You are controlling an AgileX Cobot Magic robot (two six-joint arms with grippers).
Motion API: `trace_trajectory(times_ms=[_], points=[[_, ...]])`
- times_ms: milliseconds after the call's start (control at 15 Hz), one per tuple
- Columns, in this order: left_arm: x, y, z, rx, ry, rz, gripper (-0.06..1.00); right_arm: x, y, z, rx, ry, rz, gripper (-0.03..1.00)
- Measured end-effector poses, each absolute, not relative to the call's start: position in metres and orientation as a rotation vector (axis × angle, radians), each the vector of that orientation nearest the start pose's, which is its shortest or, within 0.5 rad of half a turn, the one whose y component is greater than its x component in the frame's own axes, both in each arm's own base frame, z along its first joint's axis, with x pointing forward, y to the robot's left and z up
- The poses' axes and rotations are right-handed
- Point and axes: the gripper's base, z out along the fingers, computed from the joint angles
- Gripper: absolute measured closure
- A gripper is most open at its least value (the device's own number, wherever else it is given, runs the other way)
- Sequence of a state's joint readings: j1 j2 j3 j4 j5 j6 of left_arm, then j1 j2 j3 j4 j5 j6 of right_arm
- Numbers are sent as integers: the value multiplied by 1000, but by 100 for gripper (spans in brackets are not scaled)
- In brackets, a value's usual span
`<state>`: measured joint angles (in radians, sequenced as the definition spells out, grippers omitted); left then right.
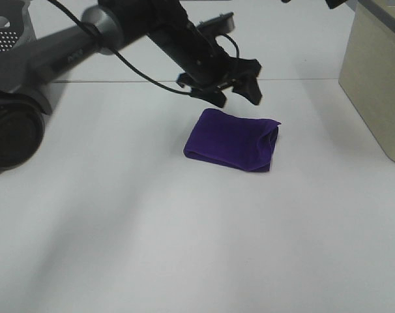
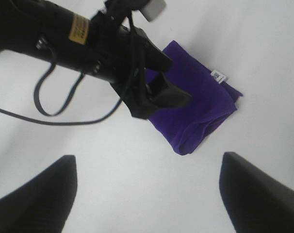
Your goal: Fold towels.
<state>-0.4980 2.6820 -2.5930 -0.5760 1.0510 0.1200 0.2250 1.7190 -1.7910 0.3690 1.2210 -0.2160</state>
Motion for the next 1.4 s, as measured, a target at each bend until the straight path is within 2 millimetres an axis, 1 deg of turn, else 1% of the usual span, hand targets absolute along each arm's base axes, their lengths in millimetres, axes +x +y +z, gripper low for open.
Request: trace_trajectory(times_ms=[133, 200, 333, 400, 467, 533, 600, 667, 733, 800, 867, 933, 1000, 1067, 1133, 1267, 1333, 1400], points=[[489, -264, 199, 576, 2606, -704, 20, 338, 107, 403, -502, 2499, 478, 18], [497, -242, 216, 525, 2587, -636, 19, 332, 104, 409, -491, 2486, 447, 18], [505, -206, 252, 427, 2536, -591, 19, 326, 96, 418, -440, 2483, 363, 18], [507, -185, 271, 384, 2505, -547, 19, 325, 90, 420, -408, 2487, 278, 18], [507, -163, 291, 339, 2483, -477, 19, 322, 82, 423, -365, 2484, 189, 18], [505, -135, 308, 279, 2479, -372, 19, 316, 74, 432, -320, 2464, 107, 18], [501, -107, 320, 223, 2490, -273, 19, 305, 68, 444, -293, 2426, 76, 18], [492, -79, 330, 175, 2513, -181, 19, 291, 64, 457, -277, 2384, 83, 18], [479, -52, 342, 120, 2531, -113, 19, 274, 62, 470, -273, 2341, 103, 18], [457, -33, 360, 76, 2536, -90, 19, 257, 59, 478, -270, 2310, 122, 18], [429, -15, 375, 29, 2547, -70, 19, 236, 55, 481, -267, 2291, 131, 18], [400, -3, 381, 15, 2575, -52, 19, 213, 50, 481, -266, 2278, 133, 18], [368, 7, 389, -2, 2587, -36, 19, 191, 45, 477, -266, 2274, 135, 18], [328, 10, 398, -9, 2582, -26, 19, 167, 39, 468, -266, 2276, 136, 18], [284, 9, 402, -5, 2581, -18, 19, 138, 33, 459, -264, 2260, 139, 18], [204, 6, 399, -1, 2541, -12, 19, 83, 21, 439, -248, 2207, 150, 18], [164, 4, 398, 1, 2481, -2, 19, 59, 15, 425, -234, 2182, 159, 18], [113, 3, 389, 2, 2393, 9, 19, 24, 7, 404, -203, 2128, 179, 18]])
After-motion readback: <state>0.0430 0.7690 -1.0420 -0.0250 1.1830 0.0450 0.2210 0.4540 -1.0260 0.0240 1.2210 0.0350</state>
